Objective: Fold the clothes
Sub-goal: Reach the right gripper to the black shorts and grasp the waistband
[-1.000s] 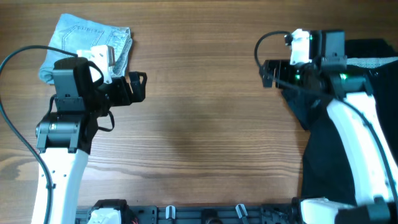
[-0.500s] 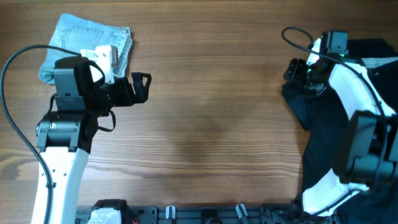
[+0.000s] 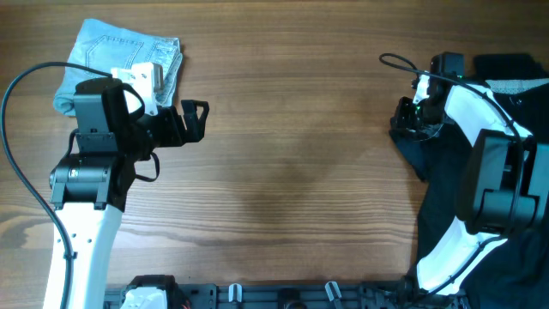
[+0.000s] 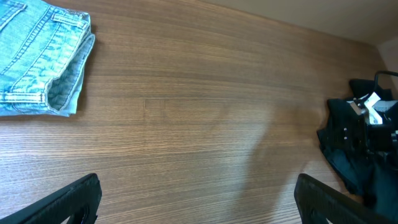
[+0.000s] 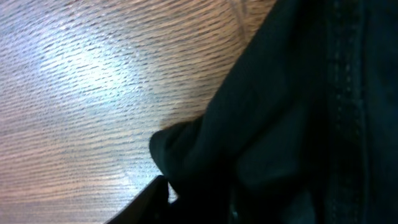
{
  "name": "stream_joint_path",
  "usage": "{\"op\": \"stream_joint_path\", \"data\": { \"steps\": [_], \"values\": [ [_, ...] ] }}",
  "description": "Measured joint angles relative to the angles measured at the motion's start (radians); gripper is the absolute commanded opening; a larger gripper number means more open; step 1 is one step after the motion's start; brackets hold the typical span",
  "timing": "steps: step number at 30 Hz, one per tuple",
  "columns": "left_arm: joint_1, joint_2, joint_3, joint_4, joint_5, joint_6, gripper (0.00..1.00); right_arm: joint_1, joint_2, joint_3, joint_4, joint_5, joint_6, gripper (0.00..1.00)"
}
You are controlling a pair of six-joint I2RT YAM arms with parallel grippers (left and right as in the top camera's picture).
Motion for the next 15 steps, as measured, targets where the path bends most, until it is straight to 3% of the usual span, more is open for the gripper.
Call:
{"op": "stream_joint_path", "data": {
  "steps": [1,3,8,15],
  "values": [
    [0.0,0.0,0.0,0.0,0.0,0.0,1.0,-0.001,-0.006,0.0,0.0,0.0,-0.002,0.59],
    [0.0,0.0,0.0,0.0,0.0,0.0,1.0,-0.007,-0.029,0.001,0.012,0.006,-0.011,0.63],
    [0.0,0.0,0.0,0.0,0.0,0.0,1.0,-0.045,-0.15,0.053,0.065,0.097,0.017,0.67],
    [0.0,0.0,0.0,0.0,0.0,0.0,1.0,-0.05,-0.136,0.058,0.206,0.211,0.095,0.68]
  ]
}}
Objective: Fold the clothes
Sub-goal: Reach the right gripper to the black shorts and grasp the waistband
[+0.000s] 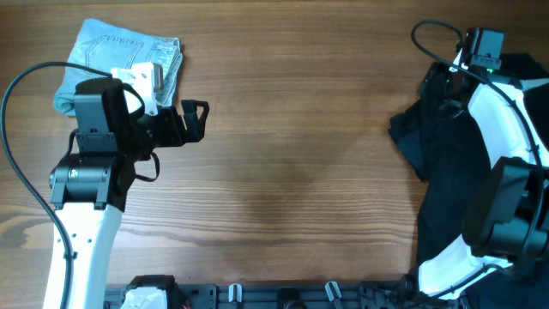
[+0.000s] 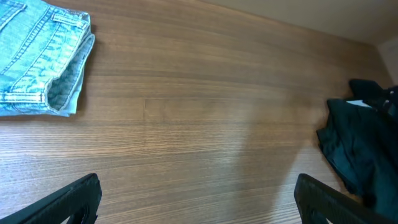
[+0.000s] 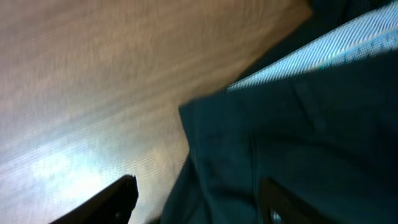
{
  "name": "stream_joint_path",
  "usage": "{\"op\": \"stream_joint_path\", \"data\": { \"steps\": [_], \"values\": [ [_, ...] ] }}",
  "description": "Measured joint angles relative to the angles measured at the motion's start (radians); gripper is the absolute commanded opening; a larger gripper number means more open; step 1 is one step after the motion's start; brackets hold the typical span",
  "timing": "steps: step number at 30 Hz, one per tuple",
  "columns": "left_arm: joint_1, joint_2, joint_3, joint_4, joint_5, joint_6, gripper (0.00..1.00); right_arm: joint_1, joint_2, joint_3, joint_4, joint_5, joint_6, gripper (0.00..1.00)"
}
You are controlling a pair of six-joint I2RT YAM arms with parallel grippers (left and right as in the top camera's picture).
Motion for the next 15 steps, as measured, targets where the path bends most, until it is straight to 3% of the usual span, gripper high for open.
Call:
{"op": "stream_joint_path", "data": {
  "steps": [8,12,13,14,15],
  "values": [
    [0.0,0.0,0.0,0.0,0.0,0.0,1.0,0.0,0.124,0.0,0.023,0.011,0.016,0.63],
    [0.0,0.0,0.0,-0.001,0.0,0.0,1.0,0.0,0.179,0.0,0.029,0.012,0.028,0.56],
    [0.0,0.0,0.0,-0.001,0.0,0.0,1.0,0.0,0.188,0.0,0.029,0.012,0.03,0.52],
    [0.0,0.0,0.0,-0.001,0.0,0.0,1.0,0.0,0.203,0.0,0.03,0.013,0.031,0.36],
    [0.0,0.0,0.0,0.0,0.0,0.0,1.0,0.0,0.205,0.0,0.03,0.015,0.033,0.26]
  ]
}}
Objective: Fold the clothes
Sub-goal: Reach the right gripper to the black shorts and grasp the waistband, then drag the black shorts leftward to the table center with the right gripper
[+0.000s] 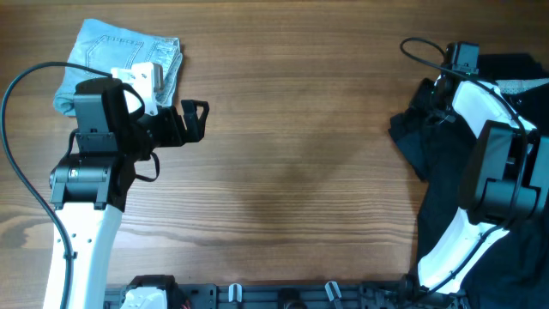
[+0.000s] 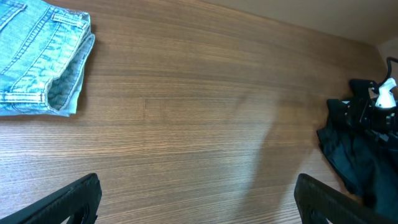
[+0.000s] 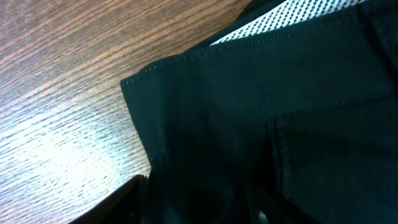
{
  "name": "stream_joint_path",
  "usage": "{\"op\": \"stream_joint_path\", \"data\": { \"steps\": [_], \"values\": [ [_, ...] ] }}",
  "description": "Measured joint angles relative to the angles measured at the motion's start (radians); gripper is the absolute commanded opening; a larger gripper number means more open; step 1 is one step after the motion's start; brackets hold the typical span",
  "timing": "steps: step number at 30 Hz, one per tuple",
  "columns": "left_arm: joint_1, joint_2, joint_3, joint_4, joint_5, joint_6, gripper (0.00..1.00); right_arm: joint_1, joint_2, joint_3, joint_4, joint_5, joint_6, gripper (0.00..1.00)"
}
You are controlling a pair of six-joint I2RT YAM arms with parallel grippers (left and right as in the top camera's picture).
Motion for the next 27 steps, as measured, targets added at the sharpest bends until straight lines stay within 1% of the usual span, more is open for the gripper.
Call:
{"op": "stream_joint_path", "data": {
  "steps": [1,3,8,11,12,13,14,16,18,20,21,22,23,25,27],
  "values": [
    [0.0,0.0,0.0,0.0,0.0,0.0,1.0,0.0,0.0,0.0,0.0,0.005,0.0,0.15],
    [0.0,0.0,0.0,0.0,0.0,0.0,1.0,-0.002,0.0,0.0,0.0,0.007,0.006,0.04],
    [0.0,0.0,0.0,0.0,0.0,0.0,1.0,-0.016,-0.031,0.0,-0.032,0.003,0.01,0.04],
    [0.0,0.0,0.0,0.001,0.005,0.0,1.0,-0.043,-0.179,-0.001,-0.05,-0.01,-0.014,0.04],
    [0.0,0.0,0.0,0.002,0.023,0.0,1.0,-0.054,-0.265,-0.001,-0.048,-0.051,-0.072,0.04],
    [0.0,-0.002,0.0,0.005,0.045,0.0,1.0,-0.057,-0.304,-0.001,-0.047,-0.075,-0.126,0.04],
    [0.0,-0.011,0.0,0.009,0.064,0.0,1.0,-0.061,-0.417,-0.001,-0.051,-0.147,-0.16,0.04],
    [0.0,-0.046,0.01,0.008,0.079,0.0,1.0,-0.056,-0.544,-0.002,-0.057,-0.27,-0.196,0.04],
    [0.0,-0.111,0.054,0.028,0.087,0.0,1.0,-0.003,-0.668,-0.002,-0.061,-0.394,-0.206,0.04],
    [0.0,-0.184,0.115,0.04,0.066,-0.007,1.0,0.146,-0.768,-0.002,-0.086,-0.467,-0.203,0.05],
    [0.0,-0.216,0.14,0.044,0.047,-0.008,1.0,0.209,-0.785,-0.002,-0.096,-0.473,-0.201,0.06],
    [0.0,-0.249,0.167,0.045,0.009,-0.011,1.0,0.334,-0.8,-0.002,-0.116,-0.495,-0.197,0.13],
    [0.0,-0.277,0.187,0.045,-0.023,-0.013,1.0,0.443,-0.798,-0.002,-0.134,-0.496,-0.19,0.25],
    [0.0,-0.33,0.217,0.046,-0.091,-0.015,1.0,0.647,-0.766,-0.002,-0.157,-0.488,-0.173,0.45],
    [0.0,-0.361,0.229,0.047,-0.157,-0.015,1.0,0.861,-0.703,-0.002,-0.174,-0.464,-0.162,0.6]
  ]
}}
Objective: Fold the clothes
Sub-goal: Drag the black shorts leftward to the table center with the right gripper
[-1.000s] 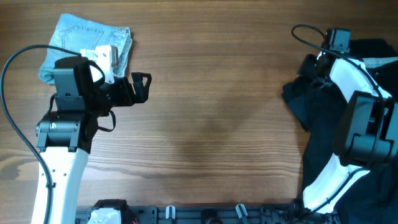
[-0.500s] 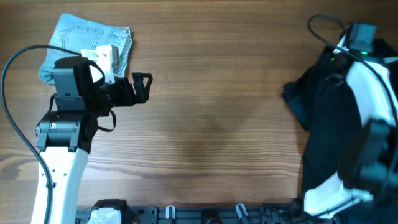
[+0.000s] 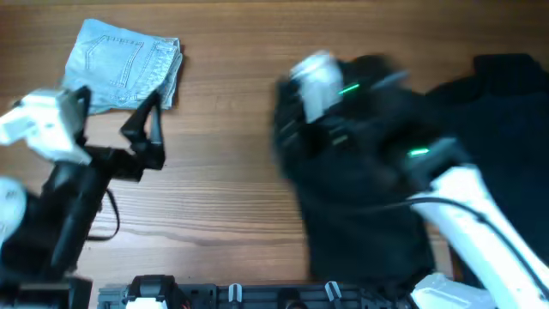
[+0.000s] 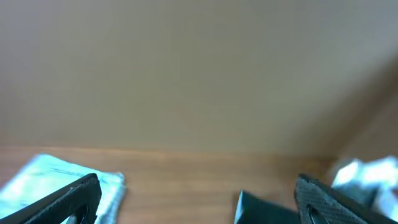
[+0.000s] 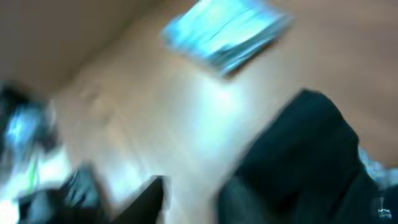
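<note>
The black garment [image 3: 369,180] is stretched across the middle of the wooden table [image 3: 223,189]. Its left end is at my right gripper [image 3: 290,129], which is blurred by motion left of centre. In the right wrist view the gripper [image 5: 193,199] has dark cloth [image 5: 298,143] at its right finger, and it looks shut on the cloth. The folded light-blue jeans [image 3: 124,56] lie at the far left corner, and also show as jeans [image 5: 224,31]. My left gripper [image 3: 144,136] is open and holds nothing. It is raised and tilted, with jeans [image 4: 56,180] and black cloth [image 4: 261,208] low in its view.
More dark clothing [image 3: 515,94] is heaped at the right side of the table. A rail with black fittings [image 3: 257,296] runs along the front edge. A beige wall [image 4: 199,74] fills most of the left wrist view.
My right gripper went from the black pile at the far right to left of centre, and the black garment came with it. My left arm moved down and left, and its camera tilted up.
My right gripper was low at the left edge of the black pile. It then stood farther back by the pile's top corner, then with its fingers at a hemmed edge. Now the garment lies across the table's middle. My left arm held still, open, until this moment.
</note>
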{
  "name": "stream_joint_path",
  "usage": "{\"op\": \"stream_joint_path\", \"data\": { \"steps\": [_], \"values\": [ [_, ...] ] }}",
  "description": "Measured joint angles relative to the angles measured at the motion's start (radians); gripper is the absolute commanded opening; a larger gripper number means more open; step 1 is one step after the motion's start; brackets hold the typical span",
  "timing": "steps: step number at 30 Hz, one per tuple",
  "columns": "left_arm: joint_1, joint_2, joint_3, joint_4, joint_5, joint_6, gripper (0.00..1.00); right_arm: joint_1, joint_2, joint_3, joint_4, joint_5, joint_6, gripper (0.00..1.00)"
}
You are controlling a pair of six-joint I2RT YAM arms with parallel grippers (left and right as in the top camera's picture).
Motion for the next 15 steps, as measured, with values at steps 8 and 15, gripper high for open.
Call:
{"op": "stream_joint_path", "data": {
  "steps": [8,15],
  "values": [
    [0.0,0.023,0.004,-0.003,-0.063,-0.001,1.0,0.045,0.004,0.003,-0.023,0.319,0.113,0.76],
    [-0.069,0.467,0.014,-0.029,0.195,-0.004,1.0,-0.272,-0.228,0.063,-0.05,0.378,0.235,0.79]
  ]
}}
